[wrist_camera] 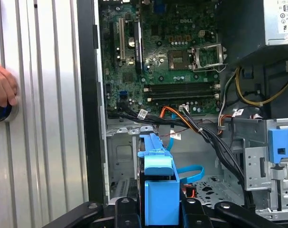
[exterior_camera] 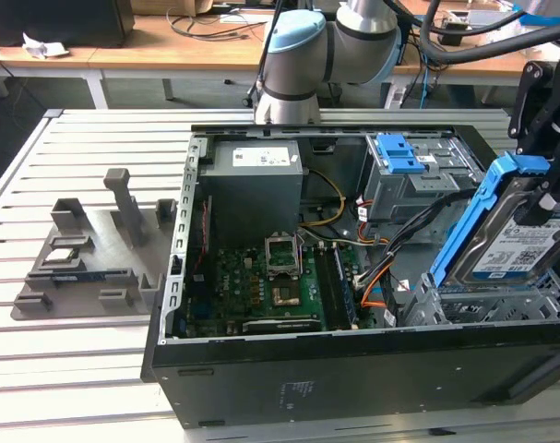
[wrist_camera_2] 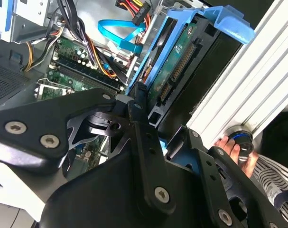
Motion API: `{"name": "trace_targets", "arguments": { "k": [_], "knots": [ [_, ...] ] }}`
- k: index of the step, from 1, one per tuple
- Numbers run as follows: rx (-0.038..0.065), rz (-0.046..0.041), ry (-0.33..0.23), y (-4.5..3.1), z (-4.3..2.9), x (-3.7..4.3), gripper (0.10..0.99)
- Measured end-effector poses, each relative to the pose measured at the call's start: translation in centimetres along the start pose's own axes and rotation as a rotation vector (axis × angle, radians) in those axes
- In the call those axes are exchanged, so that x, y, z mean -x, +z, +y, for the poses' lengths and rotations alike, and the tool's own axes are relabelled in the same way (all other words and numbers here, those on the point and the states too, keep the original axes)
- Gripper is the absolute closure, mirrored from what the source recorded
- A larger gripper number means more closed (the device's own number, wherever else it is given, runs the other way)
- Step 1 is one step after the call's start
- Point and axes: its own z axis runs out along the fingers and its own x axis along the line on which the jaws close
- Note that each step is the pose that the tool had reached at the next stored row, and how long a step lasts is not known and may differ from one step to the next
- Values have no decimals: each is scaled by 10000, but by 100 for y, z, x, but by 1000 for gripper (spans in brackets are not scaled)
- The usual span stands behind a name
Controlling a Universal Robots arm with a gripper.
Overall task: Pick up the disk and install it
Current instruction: 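Insert the disk into the insertion slot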
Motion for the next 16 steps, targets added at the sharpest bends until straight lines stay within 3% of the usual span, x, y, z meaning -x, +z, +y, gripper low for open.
{"name": "trace_targets", "arguments": {
  "k": [8,13,16],
  "knots": [
    [-3,4,-2,184,-2,12,722],
    [3,12,-2,190,10,11,722],
    [4,12,-1,233,10,11,722]
  ]
}}
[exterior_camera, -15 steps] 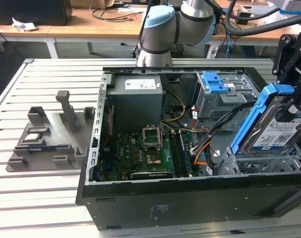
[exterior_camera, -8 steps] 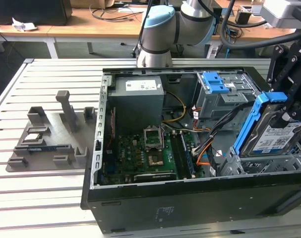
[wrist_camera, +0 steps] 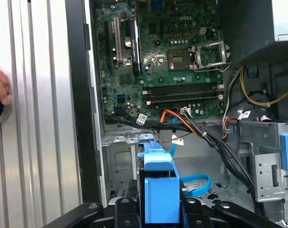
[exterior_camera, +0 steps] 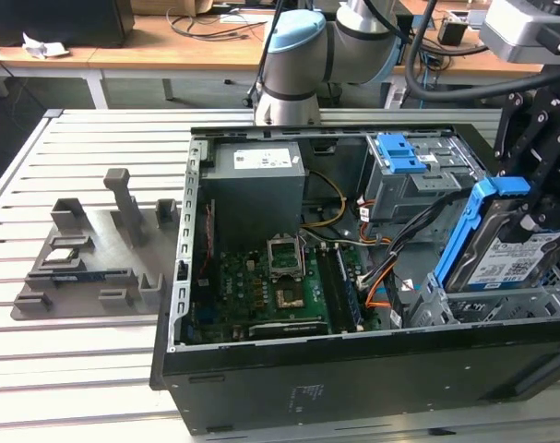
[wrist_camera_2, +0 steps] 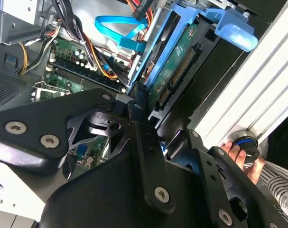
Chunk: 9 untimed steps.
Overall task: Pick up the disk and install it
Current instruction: 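Insert the disk into the insertion slot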
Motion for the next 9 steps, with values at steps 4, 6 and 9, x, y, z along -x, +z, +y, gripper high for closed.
{"name": "trace_targets", "arguments": {
  "k": [4,6,9],
  "knots": [
    [1,0,2,48,-5,0,722],
    [1,1,1,81,-9,0,722],
    [2,1,1,128,-11,1,722]
  ]
}}
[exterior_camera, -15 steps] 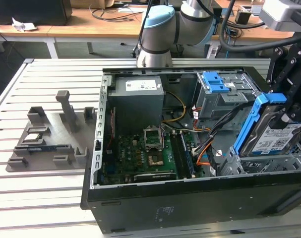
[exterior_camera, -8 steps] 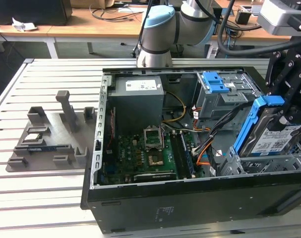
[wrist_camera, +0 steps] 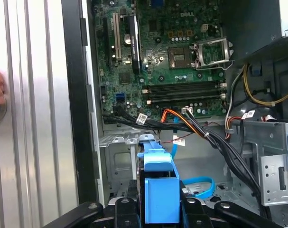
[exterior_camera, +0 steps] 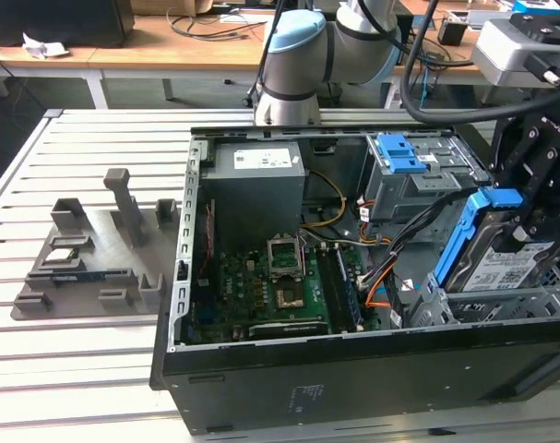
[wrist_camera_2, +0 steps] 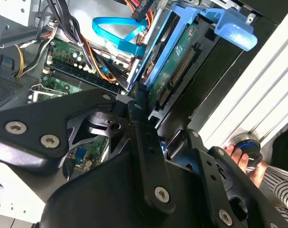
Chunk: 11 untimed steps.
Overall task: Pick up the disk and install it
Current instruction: 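Insert the disk into the insertion slot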
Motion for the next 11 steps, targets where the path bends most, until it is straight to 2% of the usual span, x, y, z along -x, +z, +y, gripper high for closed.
{"name": "trace_targets", "arguments": {
  "k": [4,11],
  "knots": [
    [0,-1,0,73,-3,0,722],
    [0,1,0,152,-5,0,722]
  ]
}}
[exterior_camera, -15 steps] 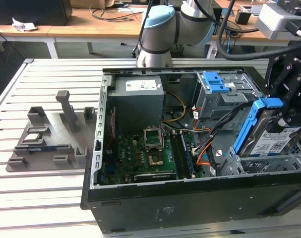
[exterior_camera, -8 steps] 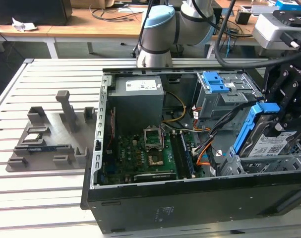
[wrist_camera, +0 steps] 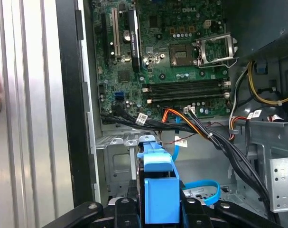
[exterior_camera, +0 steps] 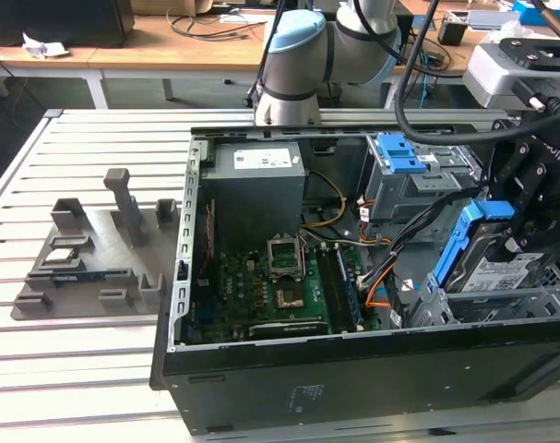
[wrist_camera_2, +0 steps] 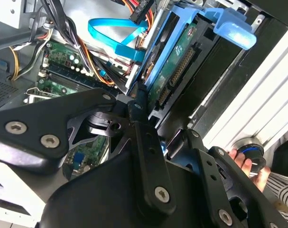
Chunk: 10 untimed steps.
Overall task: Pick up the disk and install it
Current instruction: 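Insert the disk into the insertion slot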
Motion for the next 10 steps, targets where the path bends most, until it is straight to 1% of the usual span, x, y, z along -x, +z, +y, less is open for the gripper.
{"name": "trace_targets", "arguments": {
  "k": [2,5,6,7,9,10],
  "knots": [
    [0,1,0,17,0,0,722],
    [0,0,0,20,0,0,722],
    [-1,-14,0,24,-1,1,722],
    [0,-8,0,24,-1,1,710],
    [0,0,-1,22,-1,0,584],
    [0,-3,-1,23,-1,0,584]
  ]
}}
